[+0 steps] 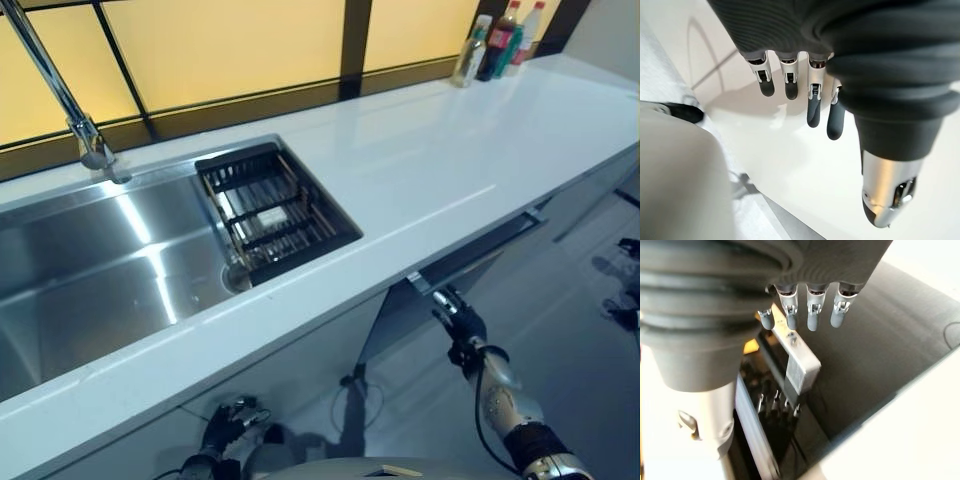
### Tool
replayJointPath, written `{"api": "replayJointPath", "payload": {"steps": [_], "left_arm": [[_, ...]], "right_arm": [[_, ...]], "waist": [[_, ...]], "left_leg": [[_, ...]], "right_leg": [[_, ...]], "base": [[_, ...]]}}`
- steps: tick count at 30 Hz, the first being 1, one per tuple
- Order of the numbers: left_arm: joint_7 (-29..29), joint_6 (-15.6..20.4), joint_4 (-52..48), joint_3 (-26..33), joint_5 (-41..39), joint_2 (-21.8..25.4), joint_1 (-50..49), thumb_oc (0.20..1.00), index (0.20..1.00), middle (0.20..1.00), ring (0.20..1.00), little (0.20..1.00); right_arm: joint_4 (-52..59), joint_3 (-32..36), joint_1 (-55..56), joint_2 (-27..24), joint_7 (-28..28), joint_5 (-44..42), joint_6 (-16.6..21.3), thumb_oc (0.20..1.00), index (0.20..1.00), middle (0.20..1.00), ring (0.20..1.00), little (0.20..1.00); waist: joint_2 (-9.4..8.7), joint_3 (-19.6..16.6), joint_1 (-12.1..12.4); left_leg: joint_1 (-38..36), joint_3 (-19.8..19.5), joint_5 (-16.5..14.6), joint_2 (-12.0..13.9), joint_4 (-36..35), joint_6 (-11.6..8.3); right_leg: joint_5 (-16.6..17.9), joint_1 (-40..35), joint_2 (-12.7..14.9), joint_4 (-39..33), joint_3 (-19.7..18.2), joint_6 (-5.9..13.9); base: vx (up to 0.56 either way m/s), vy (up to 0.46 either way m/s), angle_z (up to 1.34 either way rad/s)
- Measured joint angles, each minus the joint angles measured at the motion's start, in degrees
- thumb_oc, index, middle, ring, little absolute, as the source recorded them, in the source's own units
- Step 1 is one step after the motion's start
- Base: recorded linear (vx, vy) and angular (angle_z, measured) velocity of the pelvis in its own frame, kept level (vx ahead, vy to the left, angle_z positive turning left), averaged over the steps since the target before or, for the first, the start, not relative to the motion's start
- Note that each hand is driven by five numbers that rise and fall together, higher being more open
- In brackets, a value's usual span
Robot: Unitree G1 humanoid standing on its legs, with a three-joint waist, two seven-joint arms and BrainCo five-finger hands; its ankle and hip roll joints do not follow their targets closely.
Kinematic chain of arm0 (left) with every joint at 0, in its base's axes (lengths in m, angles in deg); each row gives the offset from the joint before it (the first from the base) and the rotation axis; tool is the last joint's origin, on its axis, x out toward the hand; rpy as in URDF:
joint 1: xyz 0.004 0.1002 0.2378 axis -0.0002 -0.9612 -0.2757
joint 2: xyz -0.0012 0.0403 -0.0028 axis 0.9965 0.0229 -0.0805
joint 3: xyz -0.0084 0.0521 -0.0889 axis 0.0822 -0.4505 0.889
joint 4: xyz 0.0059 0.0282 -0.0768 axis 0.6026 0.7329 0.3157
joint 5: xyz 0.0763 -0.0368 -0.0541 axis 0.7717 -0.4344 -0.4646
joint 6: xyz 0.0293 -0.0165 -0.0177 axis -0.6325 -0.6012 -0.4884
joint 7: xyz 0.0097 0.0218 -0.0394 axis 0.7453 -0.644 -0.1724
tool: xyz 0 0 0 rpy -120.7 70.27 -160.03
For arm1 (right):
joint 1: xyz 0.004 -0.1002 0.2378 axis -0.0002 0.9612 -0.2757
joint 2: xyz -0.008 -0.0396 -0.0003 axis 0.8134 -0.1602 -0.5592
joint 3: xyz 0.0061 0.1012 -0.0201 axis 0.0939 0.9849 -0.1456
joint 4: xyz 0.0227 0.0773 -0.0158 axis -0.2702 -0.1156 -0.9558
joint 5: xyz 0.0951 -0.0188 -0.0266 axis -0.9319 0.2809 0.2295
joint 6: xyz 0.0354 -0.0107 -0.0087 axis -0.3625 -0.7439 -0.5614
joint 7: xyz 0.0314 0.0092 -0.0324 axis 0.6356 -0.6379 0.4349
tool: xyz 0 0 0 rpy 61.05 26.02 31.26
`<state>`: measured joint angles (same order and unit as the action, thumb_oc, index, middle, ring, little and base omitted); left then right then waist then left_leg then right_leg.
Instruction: Pick up plates and place into dishwasher.
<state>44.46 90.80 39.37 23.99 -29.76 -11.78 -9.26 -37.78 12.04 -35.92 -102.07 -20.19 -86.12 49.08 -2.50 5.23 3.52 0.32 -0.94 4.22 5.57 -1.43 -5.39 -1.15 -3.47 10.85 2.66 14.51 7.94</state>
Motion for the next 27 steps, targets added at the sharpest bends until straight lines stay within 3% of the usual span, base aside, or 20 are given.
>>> {"api": "replayJointPath", "payload": {"steps": [7, 27], "left_arm": [[0.89, 0.03, 0.29, -0.01, -1.86, -1.06, 0.01, 1.000, 1.000, 1.000, 1.000, 1.000], [1.26, 0.61, 0.49, -1.36, -2.33, -2.57, 0.04, 1.000, 1.000, 1.000, 1.000, 1.000]], "right_arm": [[-0.69, -0.21, 4.55, 2.09, -1.27, 2.45, 3.23, 1.000, 1.000, 1.000, 1.000, 1.000], [-8.87, -4.55, 7.38, 4.76, 1.75, 3.29, 4.02, 1.000, 1.000, 1.000, 1.000, 1.000]], "waist": [[1.45, -0.56, -1.41], [2.67, -0.70, -1.19]], "left_leg": [[0.33, 2.44, 1.05, 1.21, -1.40, -0.10], [-1.82, 2.33, 1.72, 1.06, -3.39, -0.85]], "right_leg": [[1.10, 1.70, -1.14, -1.26, -1.44, -0.49], [3.96, -2.46, -1.73, -7.13, -0.70, -0.02]], "base": [[-0.07, -0.001, -0.11], [0.00, 0.001, 0.00]]}}
